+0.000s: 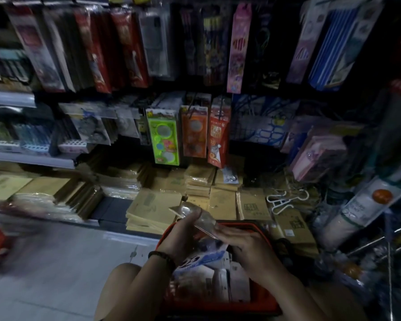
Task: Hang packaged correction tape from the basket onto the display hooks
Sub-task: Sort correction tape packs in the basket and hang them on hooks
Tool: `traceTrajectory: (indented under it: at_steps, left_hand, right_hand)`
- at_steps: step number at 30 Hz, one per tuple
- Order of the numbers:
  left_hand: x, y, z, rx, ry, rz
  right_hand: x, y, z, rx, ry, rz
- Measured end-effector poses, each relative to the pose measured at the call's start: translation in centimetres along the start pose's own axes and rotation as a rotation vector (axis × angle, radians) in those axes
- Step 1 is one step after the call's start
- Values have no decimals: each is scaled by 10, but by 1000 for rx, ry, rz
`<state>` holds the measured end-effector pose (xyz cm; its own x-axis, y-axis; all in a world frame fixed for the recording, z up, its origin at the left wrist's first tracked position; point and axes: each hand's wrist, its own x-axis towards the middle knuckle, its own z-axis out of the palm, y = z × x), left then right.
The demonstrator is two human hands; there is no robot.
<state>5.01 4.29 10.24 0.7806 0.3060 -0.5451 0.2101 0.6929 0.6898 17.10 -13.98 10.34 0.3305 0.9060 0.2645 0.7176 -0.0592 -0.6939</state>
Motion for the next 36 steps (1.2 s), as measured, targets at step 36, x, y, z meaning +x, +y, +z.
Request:
traceTrajectory:
  at_steps: [36]
  left_hand:
    - [-84,118,129,128,-132,628]
  right_hand:
    - [72,-110,-113,-269,397,-203]
